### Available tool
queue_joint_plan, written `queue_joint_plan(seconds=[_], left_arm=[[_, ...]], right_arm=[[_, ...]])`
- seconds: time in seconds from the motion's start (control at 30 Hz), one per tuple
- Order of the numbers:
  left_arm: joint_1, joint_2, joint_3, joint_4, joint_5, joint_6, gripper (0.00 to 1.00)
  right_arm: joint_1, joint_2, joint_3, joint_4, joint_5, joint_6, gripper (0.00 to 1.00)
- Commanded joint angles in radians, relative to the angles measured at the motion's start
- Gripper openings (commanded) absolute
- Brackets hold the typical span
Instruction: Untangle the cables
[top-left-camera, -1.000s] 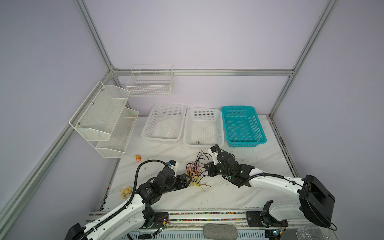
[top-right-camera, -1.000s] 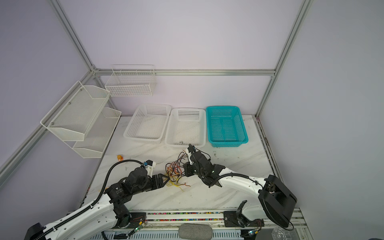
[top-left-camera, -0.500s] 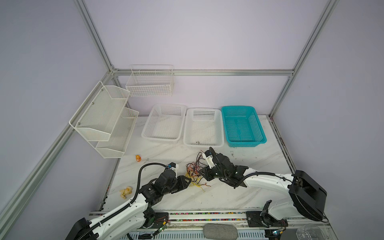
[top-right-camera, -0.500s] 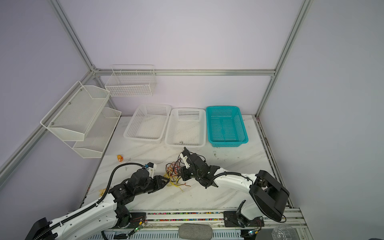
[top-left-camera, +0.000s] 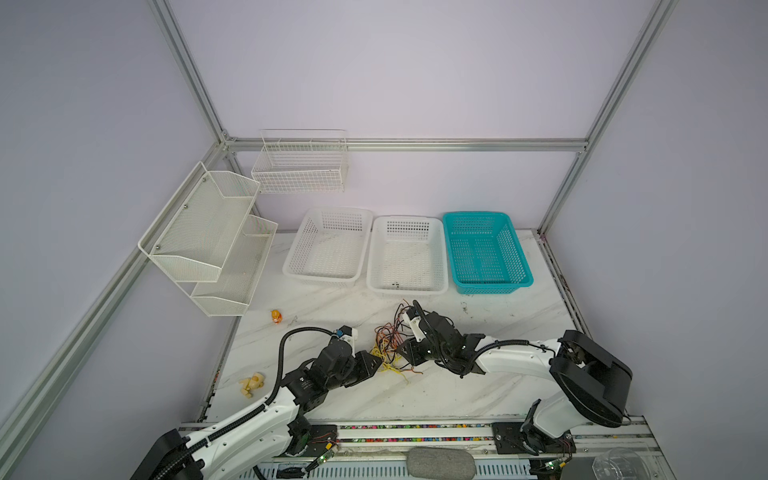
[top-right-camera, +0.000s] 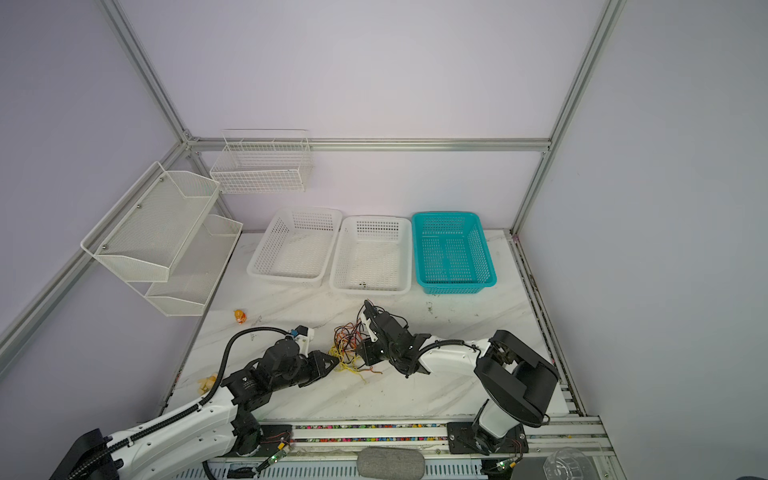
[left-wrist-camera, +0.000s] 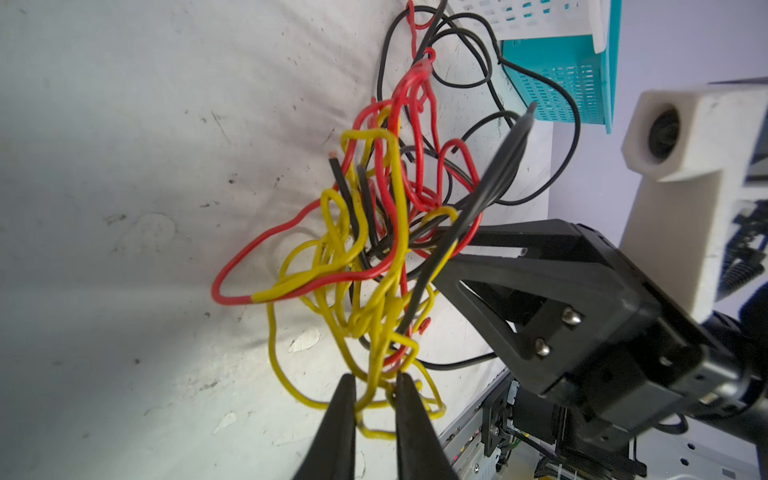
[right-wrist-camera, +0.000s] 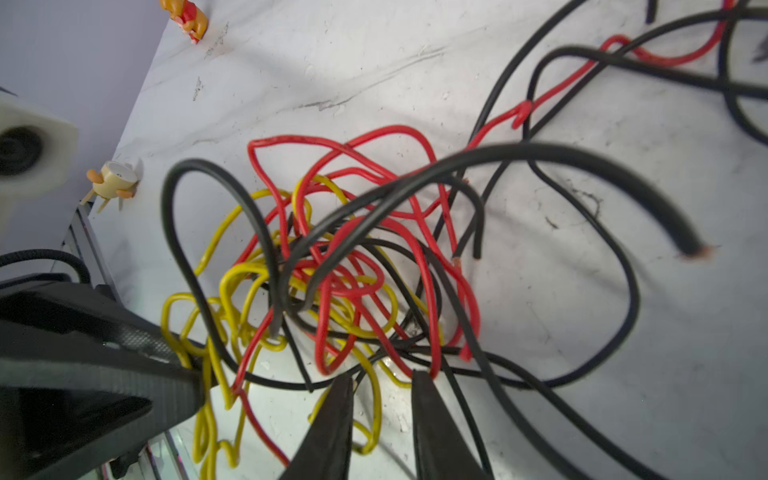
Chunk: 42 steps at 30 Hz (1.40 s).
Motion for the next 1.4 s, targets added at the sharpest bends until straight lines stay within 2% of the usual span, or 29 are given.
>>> queue_joint_plan(seconds=[0.0,0.1,0.17,0.27,0.33,0.47,0.73,0.93,1.03,1.23,1.37], left_arm=[[0.000,-0.015,-0.041,0.033,-0.018,-0.004,0.17],[0.000,-0.020,-0.048,0.033,-0.025,-0.005,0.17],[-0.001,-0.018,-0.047,0.035,-0.025,-0.005,0.14],[-0.002,-0.018,-0.047,0.032,-0.027,-0.004,0.06],[-0.001,-0.023,-0.048,0.025,-0.034,0.000,0.00],[0.001,-0.051,-0.043,-0.034,-0.071,0.016,0.00],[0.010,-0.188,-0.001,-0.259,-0.211,0.056,0.00],[0.046,-0.198,0.030,-0.351,-0.221,0.090,0.00],[0.070,-0.212,0.056,-0.406,-0.232,0.119,0.00],[0.144,-0.239,0.098,-0.511,-0.250,0.177,0.00],[0.192,-0.256,0.123,-0.560,-0.260,0.199,0.00]], right_arm=[[0.003,0.015,-0.028,0.038,0.003,0.021,0.31],[0.003,0.016,-0.041,0.069,-0.002,0.035,0.24],[0.004,0.001,-0.044,0.071,0.008,0.038,0.12],[0.004,-0.052,-0.041,0.044,0.042,0.030,0.00],[0.003,-0.095,-0.024,-0.014,0.084,0.010,0.00],[0.003,-0.173,0.003,-0.121,0.149,-0.010,0.00],[0.000,-0.331,0.071,-0.307,0.319,-0.048,0.00],[-0.041,-0.412,0.150,-0.441,0.435,-0.089,0.00],[-0.089,-0.444,0.174,-0.511,0.478,-0.066,0.00],[-0.242,-0.556,0.164,-0.550,0.426,-0.018,0.00],[-0.286,-0.598,0.177,-0.592,0.445,0.003,0.00]])
